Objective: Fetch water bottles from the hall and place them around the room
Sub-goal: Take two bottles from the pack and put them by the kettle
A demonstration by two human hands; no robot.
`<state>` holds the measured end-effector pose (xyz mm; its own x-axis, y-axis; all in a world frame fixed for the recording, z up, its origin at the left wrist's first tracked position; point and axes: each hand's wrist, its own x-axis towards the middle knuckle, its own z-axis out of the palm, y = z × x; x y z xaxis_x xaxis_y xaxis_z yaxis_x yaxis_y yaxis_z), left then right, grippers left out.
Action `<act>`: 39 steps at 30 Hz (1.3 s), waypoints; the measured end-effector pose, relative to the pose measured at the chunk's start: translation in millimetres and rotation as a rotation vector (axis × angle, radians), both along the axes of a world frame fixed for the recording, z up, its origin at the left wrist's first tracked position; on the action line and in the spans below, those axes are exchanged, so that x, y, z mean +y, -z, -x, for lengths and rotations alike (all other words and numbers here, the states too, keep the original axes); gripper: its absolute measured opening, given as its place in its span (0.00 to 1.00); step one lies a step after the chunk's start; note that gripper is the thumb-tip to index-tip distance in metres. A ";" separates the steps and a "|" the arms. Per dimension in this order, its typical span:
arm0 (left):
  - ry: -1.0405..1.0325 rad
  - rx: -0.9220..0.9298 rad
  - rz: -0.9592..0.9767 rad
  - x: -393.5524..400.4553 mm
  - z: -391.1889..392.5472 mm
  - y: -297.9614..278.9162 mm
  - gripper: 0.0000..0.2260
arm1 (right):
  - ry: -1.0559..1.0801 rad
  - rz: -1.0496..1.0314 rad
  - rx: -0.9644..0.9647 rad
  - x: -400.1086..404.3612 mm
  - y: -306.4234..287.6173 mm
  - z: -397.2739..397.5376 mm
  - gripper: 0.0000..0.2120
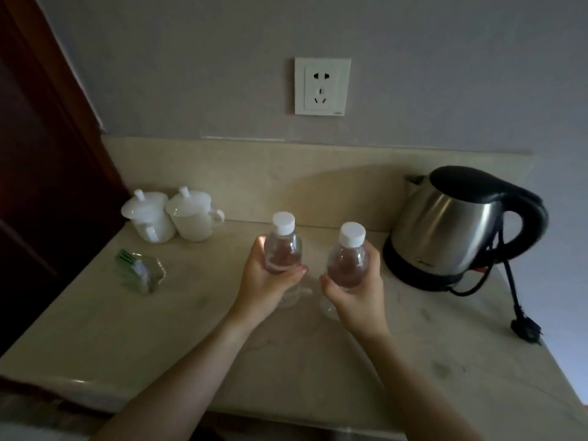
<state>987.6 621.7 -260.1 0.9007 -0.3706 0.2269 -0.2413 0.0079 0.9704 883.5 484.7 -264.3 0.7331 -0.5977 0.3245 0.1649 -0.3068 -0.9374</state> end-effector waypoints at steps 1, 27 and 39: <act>-0.011 -0.003 -0.005 -0.7 3.0 3.1 0.19 | 0.000 -0.001 0.014 -1.2 0.8 0.2 0.33; 0.088 -0.080 -0.191 30.2 -24.0 29.6 0.23 | 0.389 0.119 0.513 13.8 17.8 16.7 0.25; 0.215 -0.048 -0.202 -18.3 -98.3 29.4 0.29 | 0.154 0.074 0.505 -30.4 8.5 -61.7 0.23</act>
<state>1085.9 603.4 -289.4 0.7864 -0.5941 0.1691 -0.3004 -0.1286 0.9451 945.1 454.4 -272.7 0.7144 -0.6997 -0.0008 -0.3536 -0.3600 -0.8634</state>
